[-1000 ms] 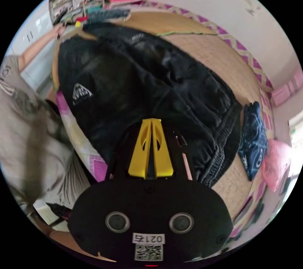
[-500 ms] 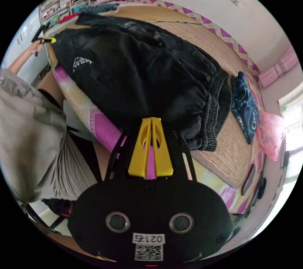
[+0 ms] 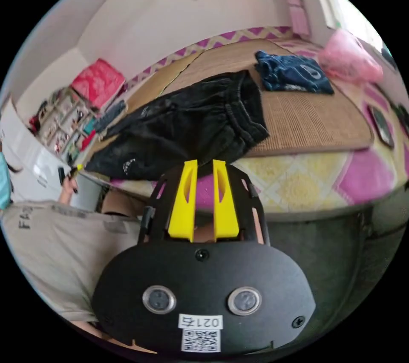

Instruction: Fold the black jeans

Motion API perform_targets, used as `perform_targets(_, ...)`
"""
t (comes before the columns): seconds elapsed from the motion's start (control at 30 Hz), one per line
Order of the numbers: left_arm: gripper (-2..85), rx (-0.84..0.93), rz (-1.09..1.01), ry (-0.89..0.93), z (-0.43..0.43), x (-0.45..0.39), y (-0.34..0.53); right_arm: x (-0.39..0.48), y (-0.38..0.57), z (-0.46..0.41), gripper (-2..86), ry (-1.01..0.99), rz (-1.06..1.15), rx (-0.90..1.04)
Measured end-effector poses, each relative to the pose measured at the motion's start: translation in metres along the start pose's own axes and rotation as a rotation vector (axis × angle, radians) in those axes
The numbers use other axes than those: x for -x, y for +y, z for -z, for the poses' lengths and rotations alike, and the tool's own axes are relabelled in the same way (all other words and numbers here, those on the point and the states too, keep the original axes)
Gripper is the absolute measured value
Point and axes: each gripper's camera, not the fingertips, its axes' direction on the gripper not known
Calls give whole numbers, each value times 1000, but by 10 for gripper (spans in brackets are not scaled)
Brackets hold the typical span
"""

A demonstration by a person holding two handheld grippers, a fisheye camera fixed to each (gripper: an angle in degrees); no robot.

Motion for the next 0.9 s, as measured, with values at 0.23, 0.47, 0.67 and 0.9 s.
perform_targets(0.23, 111, -195, 362, -6, 34, 47, -4, -124, 12, 8, 99, -231, -425, -55)
perform_targets(0.47, 111, -226, 436, -50, 54, 61, -27, -178, 8, 28, 90, -343, -558, -113)
perform_targets(0.67, 95, -216, 457, -73, 58, 76, -51, -205, 17, 57, 66, -381, -553, -145)
perform_targets(0.9, 109, -257, 503, -134, 75, 87, -58, -228, 29, 62, 65, -380, -553, -120)
